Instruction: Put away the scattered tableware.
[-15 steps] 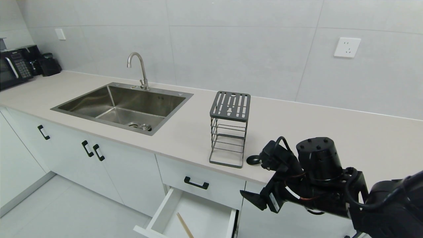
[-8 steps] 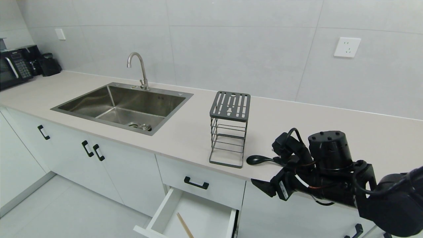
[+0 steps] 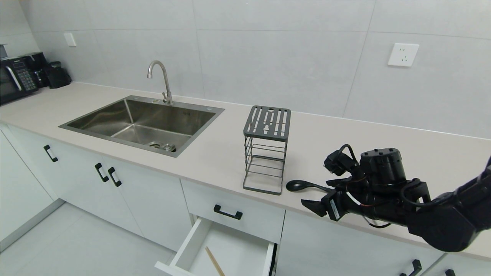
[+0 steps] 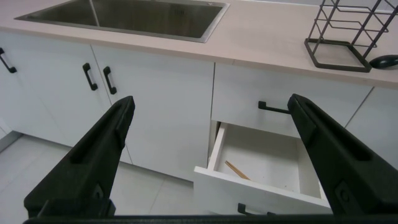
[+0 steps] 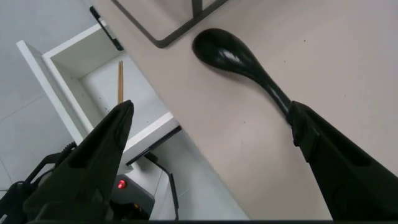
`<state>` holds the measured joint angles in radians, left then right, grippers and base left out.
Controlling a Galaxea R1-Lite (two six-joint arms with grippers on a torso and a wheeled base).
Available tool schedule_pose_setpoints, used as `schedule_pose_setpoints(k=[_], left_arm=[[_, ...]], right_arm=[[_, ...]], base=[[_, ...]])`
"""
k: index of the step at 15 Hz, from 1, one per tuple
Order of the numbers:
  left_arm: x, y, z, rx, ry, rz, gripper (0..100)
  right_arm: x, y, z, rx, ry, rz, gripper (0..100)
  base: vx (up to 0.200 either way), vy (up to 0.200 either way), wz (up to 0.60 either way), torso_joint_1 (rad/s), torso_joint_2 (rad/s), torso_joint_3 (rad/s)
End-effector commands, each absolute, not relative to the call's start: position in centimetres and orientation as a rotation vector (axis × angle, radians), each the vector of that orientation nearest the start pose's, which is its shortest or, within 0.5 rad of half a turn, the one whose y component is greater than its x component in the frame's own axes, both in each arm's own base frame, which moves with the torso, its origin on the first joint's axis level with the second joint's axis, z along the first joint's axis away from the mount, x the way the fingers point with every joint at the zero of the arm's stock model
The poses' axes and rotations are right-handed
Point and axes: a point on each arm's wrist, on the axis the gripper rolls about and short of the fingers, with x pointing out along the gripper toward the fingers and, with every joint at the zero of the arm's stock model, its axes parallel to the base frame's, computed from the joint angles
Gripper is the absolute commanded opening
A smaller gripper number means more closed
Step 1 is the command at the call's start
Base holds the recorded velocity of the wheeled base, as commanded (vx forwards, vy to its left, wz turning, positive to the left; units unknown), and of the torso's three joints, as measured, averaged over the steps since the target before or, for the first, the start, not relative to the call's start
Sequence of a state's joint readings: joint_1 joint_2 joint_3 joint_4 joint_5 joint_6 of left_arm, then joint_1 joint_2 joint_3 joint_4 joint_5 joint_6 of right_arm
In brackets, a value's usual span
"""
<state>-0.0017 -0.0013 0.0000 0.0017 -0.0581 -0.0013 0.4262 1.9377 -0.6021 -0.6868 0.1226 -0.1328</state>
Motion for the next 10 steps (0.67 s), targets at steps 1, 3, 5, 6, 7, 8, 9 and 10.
schedule_pose_setpoints(k=[1,3,5,6,7,8,9,10], left_arm=[[-2.3,-0.1,7.5,-0.002,0.002,-0.06,100],[-2.3,-0.1,7.5,-0.002,0.002,-0.06,100],[-2.3,-0.1,7.5,-0.002,0.002,-0.058,100],[-2.3,-0.1,7.5,-0.002,0.002,-0.06,100],[-2.3,-0.1,7.5,-0.002,0.002,-0.06,100],[-2.3,-0.1,7.5,-0.002,0.002,-0.06,100],[-2.3,-0.1,7.5,-0.002,0.002,-0.06,100],[-2.3,-0.1,7.5,-0.002,0.002,-0.06,100]], right_arm=[[28.8,13.1,5.3,-0.228,0.64,0.567,100],[29.5,13.1,4.2,-0.229,0.665,0.558,100],[30.1,13.0,3.9,-0.226,0.667,0.549,100],[30.4,12.8,3.9,-0.224,0.665,0.541,100],[30.7,12.6,3.8,-0.222,0.665,0.529,100],[31.0,12.6,3.8,-0.226,0.658,0.529,100],[31.3,12.4,3.7,-0.227,0.658,0.522,100],[31.8,12.4,3.2,-0.227,0.664,0.517,100]], base=[[0.0,0.0,0.0,0.0,0.0,0.0],[0.0,0.0,0.0,0.0,0.0,0.0],[0.0,0.0,0.0,0.0,0.0,0.0],[0.0,0.0,0.0,0.0,0.0,0.0],[0.0,0.0,0.0,0.0,0.0,0.0],[0.0,0.0,0.0,0.0,0.0,0.0],[0.0,0.0,0.0,0.0,0.0,0.0],[0.0,0.0,0.0,0.0,0.0,0.0]])
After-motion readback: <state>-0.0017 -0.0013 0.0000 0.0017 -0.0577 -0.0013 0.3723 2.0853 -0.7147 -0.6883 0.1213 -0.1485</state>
